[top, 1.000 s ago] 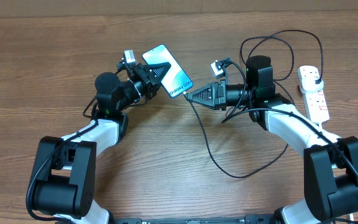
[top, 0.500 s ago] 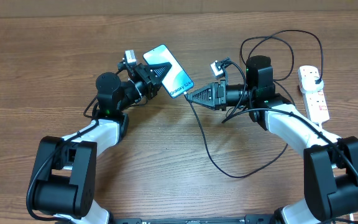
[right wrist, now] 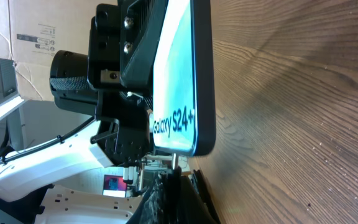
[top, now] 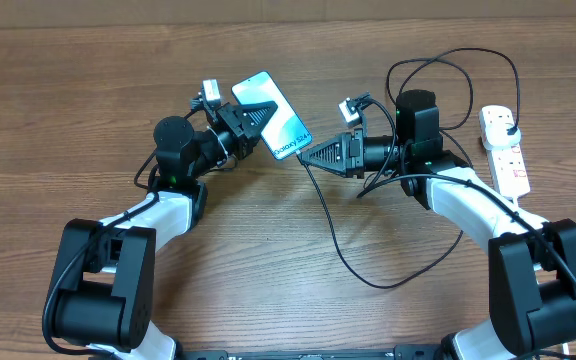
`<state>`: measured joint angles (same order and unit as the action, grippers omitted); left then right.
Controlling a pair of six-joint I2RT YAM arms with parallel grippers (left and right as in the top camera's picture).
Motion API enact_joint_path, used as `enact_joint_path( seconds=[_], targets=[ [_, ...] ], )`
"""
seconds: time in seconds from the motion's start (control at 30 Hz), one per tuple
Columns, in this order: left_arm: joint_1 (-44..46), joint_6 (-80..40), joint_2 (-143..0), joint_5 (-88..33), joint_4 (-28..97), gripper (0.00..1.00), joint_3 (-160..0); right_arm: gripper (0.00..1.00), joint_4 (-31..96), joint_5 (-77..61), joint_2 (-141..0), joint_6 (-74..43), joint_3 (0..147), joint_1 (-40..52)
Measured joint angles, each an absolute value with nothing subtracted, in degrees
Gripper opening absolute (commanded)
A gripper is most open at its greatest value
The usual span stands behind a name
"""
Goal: Plug charger to phone and switch on socket
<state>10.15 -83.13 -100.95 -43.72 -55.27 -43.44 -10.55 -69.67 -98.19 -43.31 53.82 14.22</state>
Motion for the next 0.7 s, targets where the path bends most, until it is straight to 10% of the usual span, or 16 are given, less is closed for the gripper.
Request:
enact_joint_path(
  seconds=[0.7],
  targets=[
    [10.31,-84.42,-100.95,-46.52,-54.96,0.04,-43.44,0.05,-11.11,-70.7,-98.19,-42.63,53.82,14.24]
  ],
)
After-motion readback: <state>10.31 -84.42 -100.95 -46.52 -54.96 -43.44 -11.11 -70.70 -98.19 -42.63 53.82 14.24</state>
